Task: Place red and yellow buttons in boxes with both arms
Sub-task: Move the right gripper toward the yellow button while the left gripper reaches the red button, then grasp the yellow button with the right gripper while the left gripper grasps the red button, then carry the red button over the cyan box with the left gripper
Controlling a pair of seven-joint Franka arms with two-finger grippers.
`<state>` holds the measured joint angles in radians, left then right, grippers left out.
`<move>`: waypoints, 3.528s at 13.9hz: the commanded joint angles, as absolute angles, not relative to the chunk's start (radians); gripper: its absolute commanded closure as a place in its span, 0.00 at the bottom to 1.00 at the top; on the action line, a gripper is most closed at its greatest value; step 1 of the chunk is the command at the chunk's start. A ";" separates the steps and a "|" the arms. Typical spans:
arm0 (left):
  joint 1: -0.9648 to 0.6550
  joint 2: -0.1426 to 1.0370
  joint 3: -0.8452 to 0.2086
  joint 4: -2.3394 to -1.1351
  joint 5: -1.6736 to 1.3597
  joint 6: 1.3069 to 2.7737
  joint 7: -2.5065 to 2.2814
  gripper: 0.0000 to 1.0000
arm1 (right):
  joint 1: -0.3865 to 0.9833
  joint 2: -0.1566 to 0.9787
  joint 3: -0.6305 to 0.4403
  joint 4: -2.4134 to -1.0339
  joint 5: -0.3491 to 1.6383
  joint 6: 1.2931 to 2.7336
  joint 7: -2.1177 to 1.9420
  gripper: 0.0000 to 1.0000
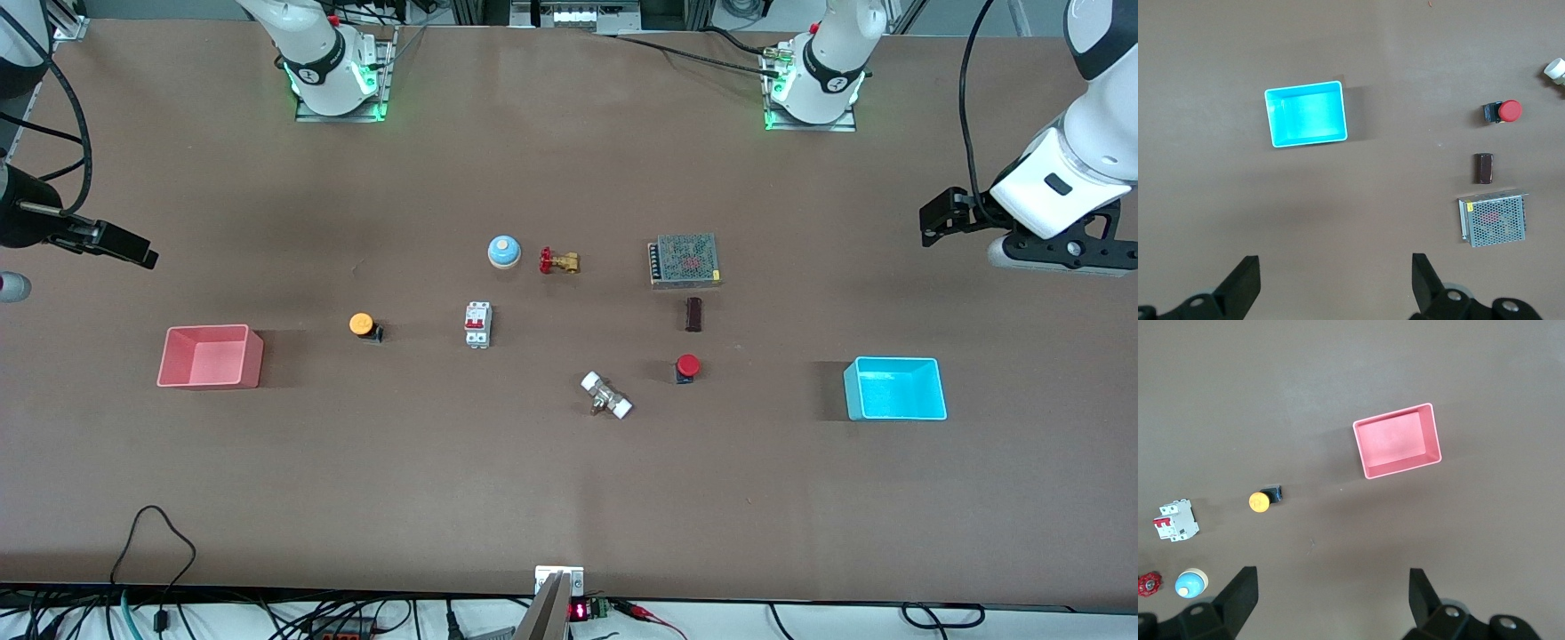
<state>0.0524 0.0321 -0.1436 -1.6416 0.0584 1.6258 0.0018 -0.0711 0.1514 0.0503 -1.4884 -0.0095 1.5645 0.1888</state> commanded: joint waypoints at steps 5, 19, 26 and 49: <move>0.058 0.044 -0.147 -1.611 0.043 1.601 -0.006 0.00 | -0.074 0.166 0.070 -1.495 0.005 1.542 0.179 0.00; -0.158 0.454 -0.173 -1.620 -0.069 1.994 -0.279 0.00 | -0.032 0.284 0.213 -1.914 -0.015 2.061 0.308 0.00; -0.308 0.681 -0.172 -1.548 0.129 2.302 -0.625 0.00 | 0.012 0.408 0.219 -1.907 -0.080 2.203 0.367 0.00; -0.198 0.565 -0.156 -1.546 0.143 2.078 -0.501 0.85 | 0.034 0.529 0.250 -1.970 -0.244 2.385 0.350 0.41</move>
